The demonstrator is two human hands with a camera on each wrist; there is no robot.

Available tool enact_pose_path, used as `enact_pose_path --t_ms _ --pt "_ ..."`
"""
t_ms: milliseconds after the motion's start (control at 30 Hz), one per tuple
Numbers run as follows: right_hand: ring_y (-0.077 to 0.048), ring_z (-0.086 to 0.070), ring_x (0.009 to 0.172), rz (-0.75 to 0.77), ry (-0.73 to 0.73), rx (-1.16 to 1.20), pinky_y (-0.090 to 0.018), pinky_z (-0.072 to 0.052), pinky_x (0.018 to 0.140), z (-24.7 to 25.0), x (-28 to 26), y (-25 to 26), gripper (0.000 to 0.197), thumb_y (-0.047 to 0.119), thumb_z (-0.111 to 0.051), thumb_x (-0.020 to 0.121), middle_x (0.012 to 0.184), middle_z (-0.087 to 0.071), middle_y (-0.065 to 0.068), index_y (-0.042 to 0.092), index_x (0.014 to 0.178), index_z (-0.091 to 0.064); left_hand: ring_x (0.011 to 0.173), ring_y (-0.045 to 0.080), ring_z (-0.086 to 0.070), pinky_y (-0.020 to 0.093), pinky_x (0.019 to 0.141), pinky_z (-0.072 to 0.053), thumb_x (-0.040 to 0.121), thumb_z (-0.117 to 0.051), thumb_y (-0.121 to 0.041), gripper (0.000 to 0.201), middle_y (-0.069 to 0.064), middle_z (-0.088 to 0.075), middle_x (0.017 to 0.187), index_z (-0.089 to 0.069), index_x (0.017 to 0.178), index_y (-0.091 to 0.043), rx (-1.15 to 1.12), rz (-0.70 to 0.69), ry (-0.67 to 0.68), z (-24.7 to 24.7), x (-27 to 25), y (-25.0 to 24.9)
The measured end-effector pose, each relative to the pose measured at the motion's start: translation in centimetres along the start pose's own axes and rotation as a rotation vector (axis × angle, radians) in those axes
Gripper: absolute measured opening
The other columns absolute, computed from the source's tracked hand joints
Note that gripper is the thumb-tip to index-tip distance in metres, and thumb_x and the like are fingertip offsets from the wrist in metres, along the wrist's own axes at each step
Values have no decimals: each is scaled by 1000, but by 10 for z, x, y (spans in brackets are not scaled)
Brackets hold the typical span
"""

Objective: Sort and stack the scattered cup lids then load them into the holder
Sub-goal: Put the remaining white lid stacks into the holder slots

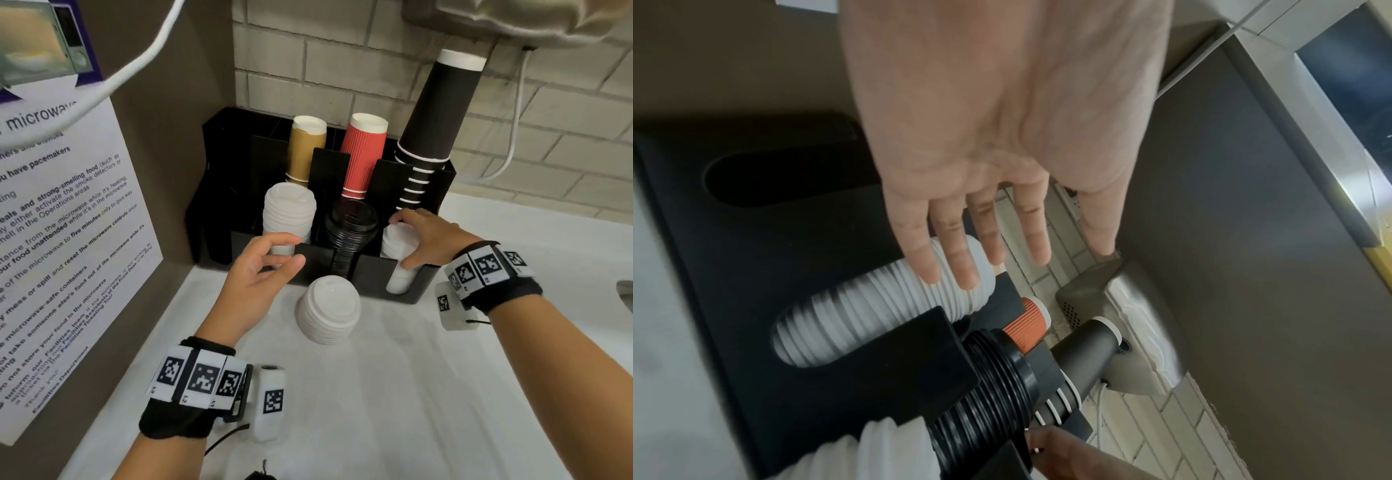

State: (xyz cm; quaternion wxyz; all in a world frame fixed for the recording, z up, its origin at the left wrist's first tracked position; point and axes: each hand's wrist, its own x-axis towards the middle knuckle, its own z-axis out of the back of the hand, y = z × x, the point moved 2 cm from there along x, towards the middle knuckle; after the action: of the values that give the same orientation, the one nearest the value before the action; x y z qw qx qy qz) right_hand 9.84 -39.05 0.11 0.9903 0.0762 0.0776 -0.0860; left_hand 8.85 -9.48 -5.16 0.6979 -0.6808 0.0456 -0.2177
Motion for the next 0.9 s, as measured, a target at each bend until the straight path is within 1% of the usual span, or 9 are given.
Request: enact_pose_path --t_ms 67,133,167,267,367,500,600,800,900 --pt "-27 -45 121 -4 15 -31 -46 -34 96 -3 0 0 82 23 -78 68 137 -38 0 29 138 -34 106 13 -62 16 86 -46 80 -61 -40 30 7 -60 120 -62 109 -32 -4 -1 -5 0 0 -1" --pt "-26 -46 118 -11 5 -44 -43 -30 89 -7 0 0 83 25 -78 68 136 -38 0 31 138 -33 105 12 -61 16 86 -45 80 -60 -41 30 6 -59 120 -62 108 -33 -4 -2 -8 0 0 -2" --pt "-26 -47 118 -13 -3 -50 -42 -29 88 -10 0 0 85 27 -79 67 135 -38 0 31 138 -32 104 12 -61 15 85 -46 80 -60 -40 29 6 -59 120 -62 108 -32 -5 -4 -8 -1 0 -2" --pt "-27 -45 122 -14 -22 -72 -46 -30 95 -15 -1 0 93 34 -81 65 135 -38 1 32 143 -29 103 12 -61 13 84 -45 80 -60 -40 30 7 -59 119 -62 108 -32 -8 -2 -10 -1 0 -1" --pt "-27 -43 126 1 -42 -88 -47 -29 98 -18 0 0 90 34 -77 70 139 -41 -1 33 146 -29 105 15 -62 17 86 -46 80 -60 -40 31 9 -60 119 -62 109 -30 -17 7 -7 -1 0 0" --pt "-25 -38 131 19 7 -144 -47 -28 100 -17 2 0 88 37 -74 74 146 -39 3 37 148 -27 105 16 -61 17 86 -45 83 -61 -36 29 10 -60 119 -62 111 -28 -20 10 -6 -2 1 0" --pt "-28 -38 129 0 24 -206 -49 -30 101 -20 1 3 91 41 -75 71 142 -36 0 40 148 -25 102 12 -60 18 86 -44 80 -60 -40 33 9 -59 119 -63 110 -29 -20 7 -3 -2 1 -2" --pt "-31 -40 122 -16 -78 -285 -48 -34 97 -32 -6 4 93 48 -73 70 137 -33 -4 40 147 -21 103 12 -61 19 87 -43 80 -60 -41 33 6 -59 117 -63 110 -30 -17 10 -11 1 0 0" --pt "-32 -41 120 -17 -92 -281 -48 -37 96 -33 -9 5 93 49 -74 70 136 -32 -5 38 146 -22 104 13 -60 21 88 -43 80 -60 -41 32 5 -59 116 -63 110 -31 -19 9 -9 1 -1 -1"
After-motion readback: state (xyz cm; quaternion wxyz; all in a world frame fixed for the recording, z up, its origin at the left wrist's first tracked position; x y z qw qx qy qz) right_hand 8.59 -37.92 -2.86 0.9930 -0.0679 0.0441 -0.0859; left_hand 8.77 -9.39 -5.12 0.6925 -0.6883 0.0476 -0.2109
